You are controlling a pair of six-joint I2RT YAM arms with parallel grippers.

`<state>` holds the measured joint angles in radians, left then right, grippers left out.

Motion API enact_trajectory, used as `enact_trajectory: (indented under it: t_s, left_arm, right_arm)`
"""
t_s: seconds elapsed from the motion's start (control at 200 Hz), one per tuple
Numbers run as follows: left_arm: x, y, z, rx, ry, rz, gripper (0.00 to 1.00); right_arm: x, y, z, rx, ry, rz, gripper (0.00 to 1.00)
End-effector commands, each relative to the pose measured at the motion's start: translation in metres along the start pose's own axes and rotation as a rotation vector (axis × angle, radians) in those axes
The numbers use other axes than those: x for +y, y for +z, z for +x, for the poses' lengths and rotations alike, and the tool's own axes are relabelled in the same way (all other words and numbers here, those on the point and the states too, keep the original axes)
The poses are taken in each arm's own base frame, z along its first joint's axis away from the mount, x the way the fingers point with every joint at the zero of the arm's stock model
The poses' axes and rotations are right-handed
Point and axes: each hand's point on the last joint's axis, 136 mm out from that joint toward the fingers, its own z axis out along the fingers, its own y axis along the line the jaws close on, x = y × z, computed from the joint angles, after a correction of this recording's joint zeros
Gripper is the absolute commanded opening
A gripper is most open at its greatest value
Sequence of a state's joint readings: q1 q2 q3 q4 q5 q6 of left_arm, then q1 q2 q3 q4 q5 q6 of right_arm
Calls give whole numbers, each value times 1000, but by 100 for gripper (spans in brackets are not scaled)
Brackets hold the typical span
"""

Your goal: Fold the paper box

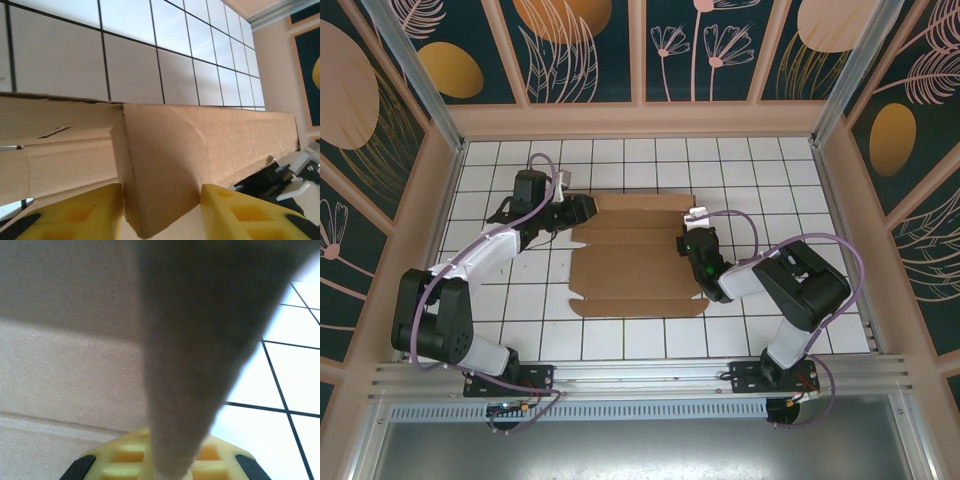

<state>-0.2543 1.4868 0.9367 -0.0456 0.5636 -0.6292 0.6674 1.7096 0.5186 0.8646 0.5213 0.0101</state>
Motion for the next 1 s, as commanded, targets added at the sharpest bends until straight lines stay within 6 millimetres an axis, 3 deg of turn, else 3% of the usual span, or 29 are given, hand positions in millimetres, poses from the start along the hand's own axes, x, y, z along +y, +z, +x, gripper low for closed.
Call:
enact_trajectory:
  t_s: [0.0, 0.395, 0.991]
  left_arm:
    - [-13, 4, 2, 22, -11, 86, 40]
    - [-19, 13, 6, 17, -92, 204, 18]
    - [-16, 14, 9, -11, -158, 266, 10]
  right_arm:
    - [9, 0, 15, 41, -36, -38, 10]
    - [10, -1, 16, 44, -29, -41, 9]
    - [9, -2, 13, 41, -32, -35, 9]
